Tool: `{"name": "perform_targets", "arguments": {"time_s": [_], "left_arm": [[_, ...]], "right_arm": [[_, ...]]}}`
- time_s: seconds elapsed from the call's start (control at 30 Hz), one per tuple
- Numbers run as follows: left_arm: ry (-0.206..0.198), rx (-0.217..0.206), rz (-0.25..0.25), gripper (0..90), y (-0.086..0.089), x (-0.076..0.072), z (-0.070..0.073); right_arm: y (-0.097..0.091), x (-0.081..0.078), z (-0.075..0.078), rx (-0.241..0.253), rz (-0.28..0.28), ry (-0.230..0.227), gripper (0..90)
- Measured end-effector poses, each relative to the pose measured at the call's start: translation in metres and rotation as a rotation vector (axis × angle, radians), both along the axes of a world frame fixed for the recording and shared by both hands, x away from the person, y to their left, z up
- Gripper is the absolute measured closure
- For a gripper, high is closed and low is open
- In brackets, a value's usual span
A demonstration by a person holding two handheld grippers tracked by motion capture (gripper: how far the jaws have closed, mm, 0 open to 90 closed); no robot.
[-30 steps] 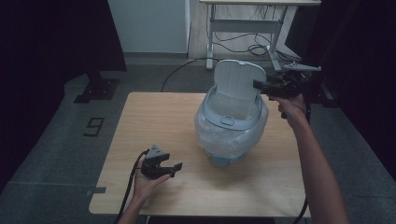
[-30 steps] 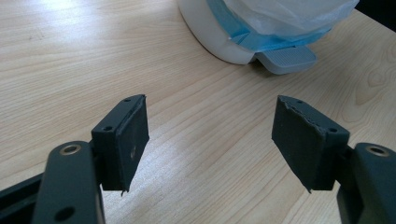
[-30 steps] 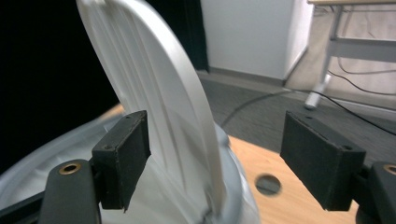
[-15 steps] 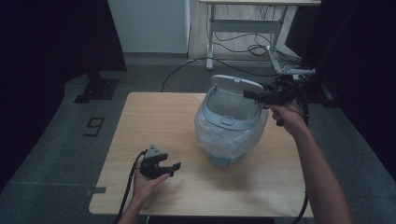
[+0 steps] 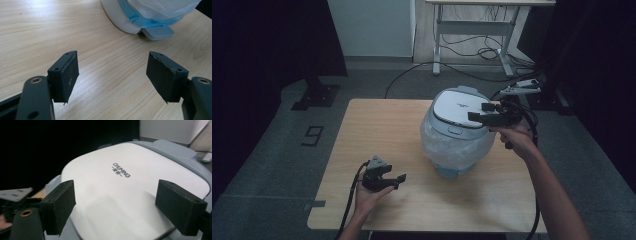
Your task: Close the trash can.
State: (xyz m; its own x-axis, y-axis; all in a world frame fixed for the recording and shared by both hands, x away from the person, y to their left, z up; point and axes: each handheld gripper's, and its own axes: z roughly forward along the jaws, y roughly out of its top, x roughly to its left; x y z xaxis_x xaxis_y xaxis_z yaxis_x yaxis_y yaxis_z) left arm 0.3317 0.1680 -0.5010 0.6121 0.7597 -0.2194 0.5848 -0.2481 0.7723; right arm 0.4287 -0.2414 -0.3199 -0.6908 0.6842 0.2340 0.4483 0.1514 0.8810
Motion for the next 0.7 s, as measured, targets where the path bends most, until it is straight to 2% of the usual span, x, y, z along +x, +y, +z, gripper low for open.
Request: {"name": "perform_targets", "arguments": {"time_s": [0.47,0.57,0.6,0.7], "left_arm": [[0.008,-0.004,0.003,25.9,0.001,0.001,-0.001],[0.011,-0.003,0.002,26.0,0.002,0.001,-0.001],[0.012,-0.002,0.000,26.0,0.001,0.001,-0.002],[0.015,0.002,-0.002,26.0,0.001,0.001,-0.002]], "right_arm": [[0.017,0.005,-0.002,-0.085,-0.070,-0.054,16.9],[0.022,0.003,-0.003,-0.135,-0.081,-0.076,17.1],[0.025,0.002,-0.003,-0.166,-0.091,-0.089,16.7],[0.029,0.001,-0.002,-0.191,-0.114,-0.084,16.5]]}}
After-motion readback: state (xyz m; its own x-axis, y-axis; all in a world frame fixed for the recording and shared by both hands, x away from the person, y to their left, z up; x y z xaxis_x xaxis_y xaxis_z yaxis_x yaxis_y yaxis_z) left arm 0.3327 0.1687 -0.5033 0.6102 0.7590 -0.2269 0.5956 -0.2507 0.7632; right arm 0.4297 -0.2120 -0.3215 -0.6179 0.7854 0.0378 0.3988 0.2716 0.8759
